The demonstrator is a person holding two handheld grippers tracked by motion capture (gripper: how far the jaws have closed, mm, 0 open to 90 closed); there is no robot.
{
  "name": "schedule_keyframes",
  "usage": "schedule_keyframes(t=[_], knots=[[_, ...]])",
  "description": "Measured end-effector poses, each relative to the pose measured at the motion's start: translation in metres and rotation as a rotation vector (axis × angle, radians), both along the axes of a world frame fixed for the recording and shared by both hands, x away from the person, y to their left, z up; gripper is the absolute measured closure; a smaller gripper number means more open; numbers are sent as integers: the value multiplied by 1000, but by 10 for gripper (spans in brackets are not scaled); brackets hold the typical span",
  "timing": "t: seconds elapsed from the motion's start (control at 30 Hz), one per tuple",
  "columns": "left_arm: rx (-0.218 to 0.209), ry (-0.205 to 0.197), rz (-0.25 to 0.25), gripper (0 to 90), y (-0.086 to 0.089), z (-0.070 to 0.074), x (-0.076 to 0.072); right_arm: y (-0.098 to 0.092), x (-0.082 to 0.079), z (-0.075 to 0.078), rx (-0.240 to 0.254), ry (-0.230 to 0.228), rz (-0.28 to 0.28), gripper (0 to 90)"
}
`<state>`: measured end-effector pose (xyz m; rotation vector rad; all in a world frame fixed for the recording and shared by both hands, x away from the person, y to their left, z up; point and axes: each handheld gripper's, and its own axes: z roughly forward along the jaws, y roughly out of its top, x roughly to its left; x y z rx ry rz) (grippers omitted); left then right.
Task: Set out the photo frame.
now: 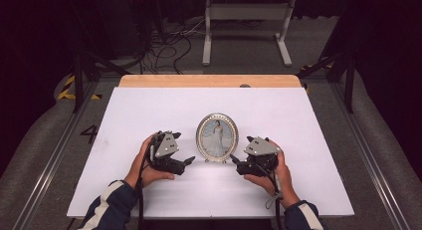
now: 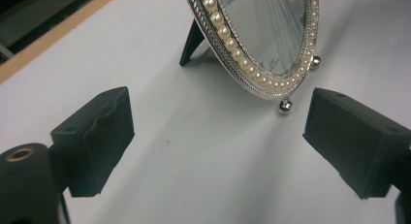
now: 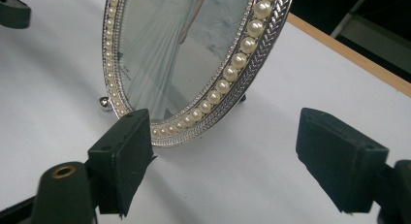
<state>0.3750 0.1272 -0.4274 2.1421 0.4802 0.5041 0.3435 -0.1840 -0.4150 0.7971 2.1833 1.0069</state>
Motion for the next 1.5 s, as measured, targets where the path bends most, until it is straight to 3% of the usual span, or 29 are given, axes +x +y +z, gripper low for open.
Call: schedule_keyframes(t=[0.3,0.5,0.93,1.3,1.5], knots=[[27,23,-15,68,10,-8,-2,-6,-3,-1,1,-7,16,178],[41,-5,-8,96,11,-9,-2,-3,-4,-6,-56,-18,10,179],[63,-6,11,97,26,-13,-13,-8,-10,-4,-61,-37,14,170],[109,-9,30,97,40,-19,-23,-26,-16,-8,-64,-32,12,158],[91,0,49,96,50,-21,-29,-41,-19,-9,-47,-29,-18,158]])
